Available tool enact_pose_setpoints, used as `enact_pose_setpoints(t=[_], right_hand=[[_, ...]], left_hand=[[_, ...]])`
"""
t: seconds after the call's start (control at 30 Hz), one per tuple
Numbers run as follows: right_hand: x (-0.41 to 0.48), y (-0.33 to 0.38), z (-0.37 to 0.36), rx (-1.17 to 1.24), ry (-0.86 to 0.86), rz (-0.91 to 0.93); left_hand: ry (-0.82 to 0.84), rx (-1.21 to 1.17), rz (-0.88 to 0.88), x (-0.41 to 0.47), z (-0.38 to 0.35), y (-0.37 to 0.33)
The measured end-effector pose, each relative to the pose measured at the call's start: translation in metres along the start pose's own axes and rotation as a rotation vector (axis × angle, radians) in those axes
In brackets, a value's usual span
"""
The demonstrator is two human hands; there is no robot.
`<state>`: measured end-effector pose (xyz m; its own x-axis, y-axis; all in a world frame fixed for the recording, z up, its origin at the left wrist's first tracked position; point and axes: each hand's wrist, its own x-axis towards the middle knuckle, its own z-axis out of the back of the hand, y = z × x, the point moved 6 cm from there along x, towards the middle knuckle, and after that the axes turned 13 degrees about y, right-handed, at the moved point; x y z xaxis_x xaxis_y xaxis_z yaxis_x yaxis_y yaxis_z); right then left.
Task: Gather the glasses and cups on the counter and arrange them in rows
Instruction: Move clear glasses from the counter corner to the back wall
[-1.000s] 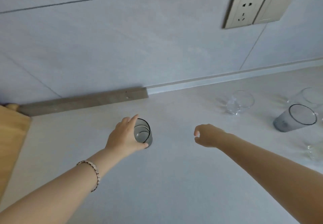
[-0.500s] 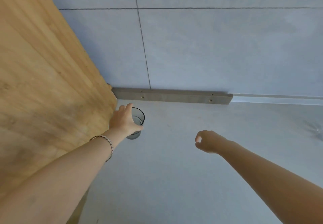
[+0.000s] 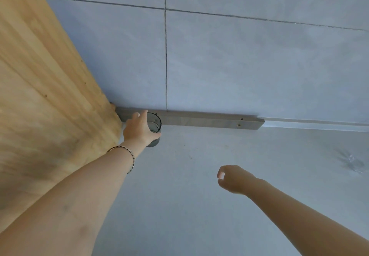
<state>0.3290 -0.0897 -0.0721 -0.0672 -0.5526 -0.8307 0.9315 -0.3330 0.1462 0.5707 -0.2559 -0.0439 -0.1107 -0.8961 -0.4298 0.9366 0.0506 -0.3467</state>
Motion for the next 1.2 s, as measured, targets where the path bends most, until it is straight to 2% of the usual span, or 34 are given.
enact_pose_setpoints(t=[0.07, 0.17, 0.23, 0.3, 0.47, 0.6, 0.83, 0.97, 1.1, 1.2], right_hand=[[0.0, -0.002, 0.001, -0.004, 0.005, -0.007], [-0.005, -0.005, 0.002, 0.001, 0.006, -0.003], [-0.01, -0.013, -0.001, 0.023, 0.011, 0.006], [-0.016, -0.026, -0.005, 0.047, 0.018, 0.009], [-0.037, -0.085, -0.013, 0.118, 0.007, -0.01], [-0.055, -0.155, -0.016, 0.172, -0.022, -0.037], [-0.074, -0.307, 0.01, 0.248, -0.104, -0.063], [-0.073, -0.388, 0.048, 0.258, -0.218, -0.074], [-0.063, -0.45, 0.096, 0.27, -0.408, -0.117], [-0.049, -0.483, 0.118, 0.226, -0.42, -0.201]], left_hand=[[0.032, 0.026, -0.002, 0.0, -0.001, 0.0], [0.053, 0.261, -0.005, -0.009, -0.004, -0.01], [0.038, 0.378, -0.067, -0.023, -0.008, -0.032], [0.068, 0.361, -0.153, -0.04, -0.017, -0.062], [0.434, 0.233, -0.28, -0.079, -0.077, -0.131], [0.568, 0.257, -0.353, -0.099, -0.131, -0.188], [0.621, 0.346, -0.329, -0.121, -0.204, -0.29], [0.647, 0.326, -0.314, -0.122, -0.236, -0.337], [0.639, 0.292, -0.28, -0.121, -0.254, -0.364], [0.622, 0.283, -0.246, -0.117, -0.263, -0.367]])
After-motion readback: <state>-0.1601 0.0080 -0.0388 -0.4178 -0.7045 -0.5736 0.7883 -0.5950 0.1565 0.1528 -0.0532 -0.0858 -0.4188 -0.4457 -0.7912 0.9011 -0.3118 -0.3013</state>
